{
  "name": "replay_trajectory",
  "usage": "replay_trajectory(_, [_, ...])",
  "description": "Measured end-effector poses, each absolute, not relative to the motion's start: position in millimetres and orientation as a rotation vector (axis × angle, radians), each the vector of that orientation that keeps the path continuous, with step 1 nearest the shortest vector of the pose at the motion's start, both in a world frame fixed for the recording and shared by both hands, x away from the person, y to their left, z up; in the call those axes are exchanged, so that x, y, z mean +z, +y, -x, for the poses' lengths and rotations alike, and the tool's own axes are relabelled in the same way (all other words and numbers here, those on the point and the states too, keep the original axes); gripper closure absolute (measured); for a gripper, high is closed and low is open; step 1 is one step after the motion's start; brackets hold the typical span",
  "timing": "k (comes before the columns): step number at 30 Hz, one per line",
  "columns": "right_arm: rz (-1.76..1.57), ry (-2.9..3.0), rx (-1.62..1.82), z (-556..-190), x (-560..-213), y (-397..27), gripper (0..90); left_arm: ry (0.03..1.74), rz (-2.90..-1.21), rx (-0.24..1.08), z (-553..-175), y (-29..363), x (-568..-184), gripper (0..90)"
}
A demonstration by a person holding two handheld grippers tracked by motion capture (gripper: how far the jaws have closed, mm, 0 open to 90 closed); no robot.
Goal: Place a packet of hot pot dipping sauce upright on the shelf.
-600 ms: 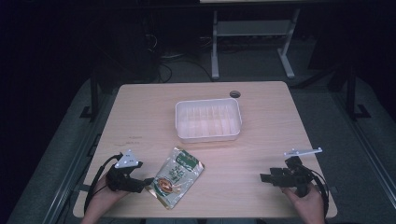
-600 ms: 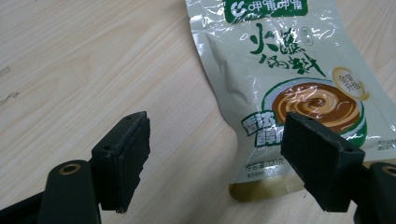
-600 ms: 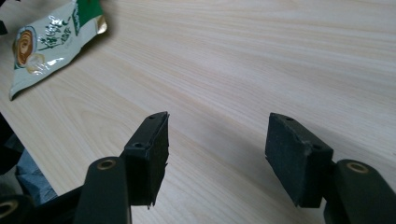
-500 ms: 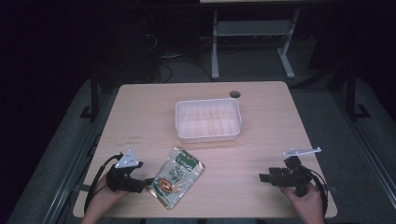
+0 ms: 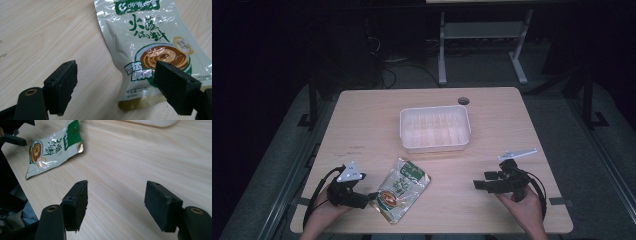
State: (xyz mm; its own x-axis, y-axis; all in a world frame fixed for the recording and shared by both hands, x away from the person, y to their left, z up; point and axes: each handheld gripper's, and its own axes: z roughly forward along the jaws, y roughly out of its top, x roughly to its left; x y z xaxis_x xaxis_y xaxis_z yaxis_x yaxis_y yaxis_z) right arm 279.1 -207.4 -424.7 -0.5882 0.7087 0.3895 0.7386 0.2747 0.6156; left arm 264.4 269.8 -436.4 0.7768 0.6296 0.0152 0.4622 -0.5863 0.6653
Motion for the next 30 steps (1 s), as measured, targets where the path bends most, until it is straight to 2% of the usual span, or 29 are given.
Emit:
replay_trajectory(10, [1.325,-2.489,-1.231,-295,-417,-183,31.9,0.792,-2.324,0.303,-265,264,-440,18.1])
replay_trajectory(19, [1.248,-2.521,-1.192,-310,-413,-153,33.2,0.768,-2.329,0.284,-265,261,-441,24.9])
replay_trajectory(30, [1.125,-2.613,-1.067,-333,-417,-92,36.2,0.719,-2.346,0.25,-264,255,-442,37.1])
